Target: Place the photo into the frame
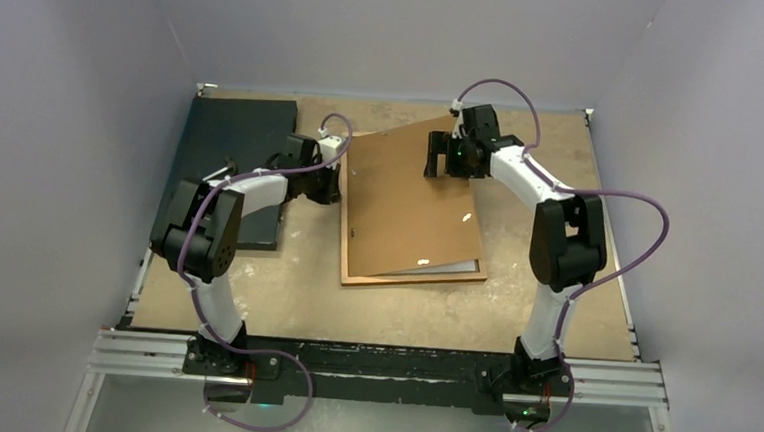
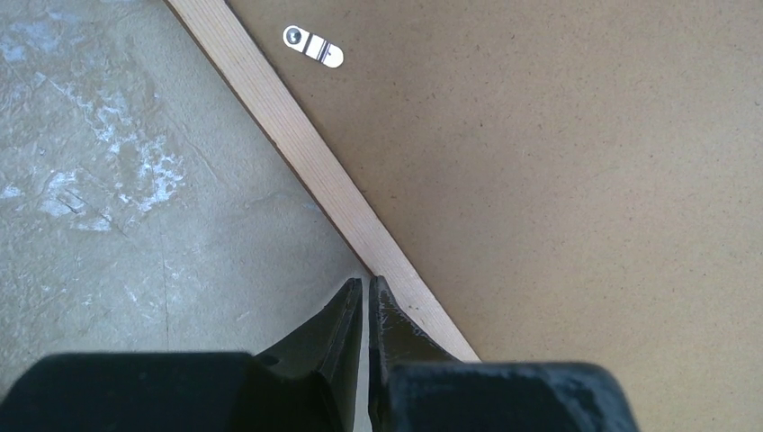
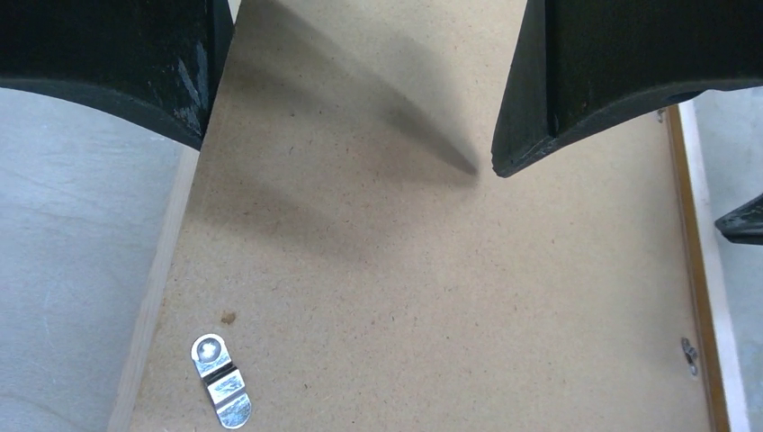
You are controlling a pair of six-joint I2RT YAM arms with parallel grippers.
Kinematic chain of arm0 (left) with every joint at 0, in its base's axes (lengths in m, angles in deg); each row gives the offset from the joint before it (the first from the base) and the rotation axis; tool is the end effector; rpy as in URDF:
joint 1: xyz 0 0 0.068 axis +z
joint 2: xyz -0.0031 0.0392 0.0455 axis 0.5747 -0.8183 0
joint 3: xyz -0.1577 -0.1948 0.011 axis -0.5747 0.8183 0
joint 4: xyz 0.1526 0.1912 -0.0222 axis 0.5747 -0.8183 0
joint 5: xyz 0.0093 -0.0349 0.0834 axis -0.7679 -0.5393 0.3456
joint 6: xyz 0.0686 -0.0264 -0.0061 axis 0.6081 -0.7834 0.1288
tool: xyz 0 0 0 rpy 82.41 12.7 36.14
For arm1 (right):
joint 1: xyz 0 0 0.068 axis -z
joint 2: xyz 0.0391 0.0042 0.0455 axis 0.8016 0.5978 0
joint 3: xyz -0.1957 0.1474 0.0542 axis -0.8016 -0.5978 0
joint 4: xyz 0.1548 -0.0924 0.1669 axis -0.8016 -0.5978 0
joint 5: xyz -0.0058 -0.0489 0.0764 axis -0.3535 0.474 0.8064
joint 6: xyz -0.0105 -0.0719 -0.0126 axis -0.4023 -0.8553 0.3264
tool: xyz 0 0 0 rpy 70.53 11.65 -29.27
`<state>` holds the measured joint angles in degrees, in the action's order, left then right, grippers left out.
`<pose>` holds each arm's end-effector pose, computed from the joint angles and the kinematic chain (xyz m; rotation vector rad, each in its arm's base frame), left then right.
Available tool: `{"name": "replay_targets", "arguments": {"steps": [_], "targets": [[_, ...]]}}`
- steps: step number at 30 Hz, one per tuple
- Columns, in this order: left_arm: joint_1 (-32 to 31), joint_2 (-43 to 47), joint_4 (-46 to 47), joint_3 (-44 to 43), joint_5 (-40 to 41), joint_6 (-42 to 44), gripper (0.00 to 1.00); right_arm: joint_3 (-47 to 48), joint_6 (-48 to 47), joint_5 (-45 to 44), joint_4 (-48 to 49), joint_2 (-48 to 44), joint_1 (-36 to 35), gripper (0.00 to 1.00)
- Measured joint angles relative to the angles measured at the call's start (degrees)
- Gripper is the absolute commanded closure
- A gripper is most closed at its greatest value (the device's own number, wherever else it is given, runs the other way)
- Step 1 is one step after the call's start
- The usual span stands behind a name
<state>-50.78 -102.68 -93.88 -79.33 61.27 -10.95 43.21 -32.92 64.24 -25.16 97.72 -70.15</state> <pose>0.3592 -0.1238 0.1359 0.4294 2.3716 -0.5910 0.4148 0.1344 0.2076 -0.1419 2.3538 0.4181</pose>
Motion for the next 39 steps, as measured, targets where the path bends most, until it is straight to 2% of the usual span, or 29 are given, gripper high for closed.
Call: {"name": "replay_targets", "arguments": {"steps": [15,27,33,35,39], "targets": [[0.2,0.0,-0.09,0.22,0.0,0.04,0.97,3.5,-1.81,-13.9,-6.01,-2.4,-3.8,0.01],[0.22,0.0,-1.03,0.22,0.0,0.2,0.98,1.55,-1.22,-10.58,-4.11,-3.72,-3.28,0.01],[0.55,0.02,-1.46,0.17,-0.22,0.13,0.96,-2.56,0.24,-10.67,-0.94,-6.51,-2.78,0.01],[0.92,0.02,-1.75,0.02,-0.7,-0.07,0.93,-2.64,1.29,-11.04,0.57,-6.97,-3.85,0.13],[1.73,0.02,-2.62,-1.31,-1.75,-0.57,0.87,-3.43,4.74,-7.56,5.92,-6.88,-7.52,0.62]]}}
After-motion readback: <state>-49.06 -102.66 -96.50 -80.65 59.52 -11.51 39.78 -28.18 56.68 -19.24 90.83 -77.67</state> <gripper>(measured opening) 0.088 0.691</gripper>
